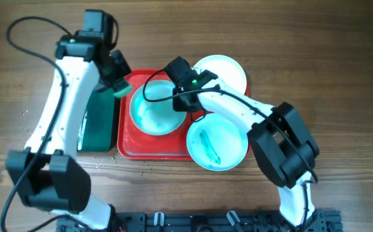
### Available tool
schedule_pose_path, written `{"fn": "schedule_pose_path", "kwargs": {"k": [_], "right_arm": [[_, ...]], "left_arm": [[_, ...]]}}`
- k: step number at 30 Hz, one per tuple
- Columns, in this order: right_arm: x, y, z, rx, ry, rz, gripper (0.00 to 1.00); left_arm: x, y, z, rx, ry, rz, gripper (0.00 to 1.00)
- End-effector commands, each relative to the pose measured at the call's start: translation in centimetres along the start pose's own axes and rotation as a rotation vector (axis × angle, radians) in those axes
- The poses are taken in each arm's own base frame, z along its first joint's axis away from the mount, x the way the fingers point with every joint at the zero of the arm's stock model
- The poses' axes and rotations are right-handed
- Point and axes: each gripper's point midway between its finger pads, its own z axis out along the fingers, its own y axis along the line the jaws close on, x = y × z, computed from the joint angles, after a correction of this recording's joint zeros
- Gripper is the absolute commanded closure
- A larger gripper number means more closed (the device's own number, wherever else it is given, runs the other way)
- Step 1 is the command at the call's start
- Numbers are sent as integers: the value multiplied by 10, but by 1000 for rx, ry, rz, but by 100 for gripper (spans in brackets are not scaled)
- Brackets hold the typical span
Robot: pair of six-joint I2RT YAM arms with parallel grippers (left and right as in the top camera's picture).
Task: Clean dirty plates on tray and stack at the side
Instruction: 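Lower the plate and scrub it again with the sponge in left gripper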
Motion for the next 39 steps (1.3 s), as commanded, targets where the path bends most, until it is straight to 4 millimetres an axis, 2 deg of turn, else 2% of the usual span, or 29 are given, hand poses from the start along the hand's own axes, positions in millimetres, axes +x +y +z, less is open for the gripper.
{"fn": "schedule_pose_path", "kwargs": {"k": [1,3,6,12,15,18,20,21,23,29,32,35,37,39], "right_arm": [[-15,-14,-11,79,-91,79,96],[-16,-13,-11,73,-93,77,96],[-20,-8,-10,52,-106,48,96],[-21,5,-10,-11,-100,-15,96],[-20,12,-9,-48,-91,-49,96],[-20,14,-8,-58,-90,-75,96],[-20,15,-6,-62,-89,-75,96],[-20,16,-5,-65,-86,-75,96],[-20,15,-4,-70,-81,-72,96],[-21,14,-4,-79,-74,-65,96],[-21,14,-4,-79,-74,-65,96],[-21,14,-4,-79,-74,-65,96],[-20,15,-4,-86,-70,-68,96],[-19,17,-4,-95,-65,-75,96]], "left_arm": [[22,-23,27,1,83,46,96],[32,-29,46,-31,123,77,96],[41,-27,74,-82,164,95,96],[60,-18,137,-104,196,107,96],[72,-11,158,-91,185,138,96],[98,-7,177,-22,238,253,96],[121,-18,176,102,323,388,96],[137,-32,168,237,388,498,96],[152,-47,154,395,441,599,96],[136,-46,143,459,410,566,96],[138,-59,131,585,419,581,96],[140,-62,129,610,424,584,96],[135,-60,133,581,402,588,96],[113,-36,154,356,336,480,96]]}}
